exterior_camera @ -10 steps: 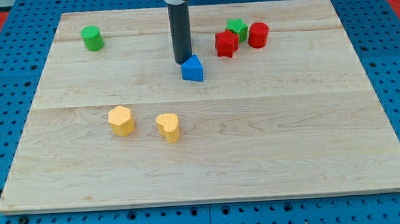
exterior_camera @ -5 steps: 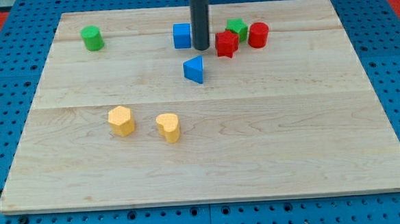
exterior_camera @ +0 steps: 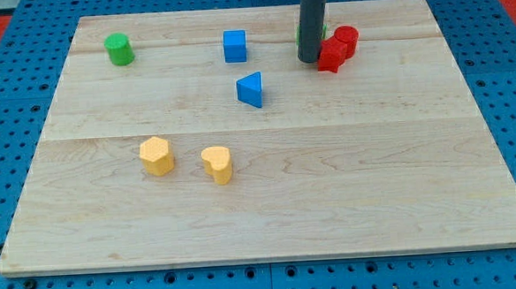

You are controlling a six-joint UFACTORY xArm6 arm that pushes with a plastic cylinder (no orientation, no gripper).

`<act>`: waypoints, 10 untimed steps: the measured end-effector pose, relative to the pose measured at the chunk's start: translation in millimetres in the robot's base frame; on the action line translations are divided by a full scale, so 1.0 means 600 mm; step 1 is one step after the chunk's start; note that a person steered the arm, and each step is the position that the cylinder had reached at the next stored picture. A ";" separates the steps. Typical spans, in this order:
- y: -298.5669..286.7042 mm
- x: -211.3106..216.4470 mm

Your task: Push the red star parallel to the right of the blue triangle

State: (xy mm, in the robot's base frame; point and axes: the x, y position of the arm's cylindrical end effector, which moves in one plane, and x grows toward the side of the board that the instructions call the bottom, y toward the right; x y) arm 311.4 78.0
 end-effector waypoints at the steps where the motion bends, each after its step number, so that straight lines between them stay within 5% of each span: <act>1: 0.015 0.034; 8: 0.220 0.076; 10: 0.350 -0.001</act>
State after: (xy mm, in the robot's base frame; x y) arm 310.8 287.8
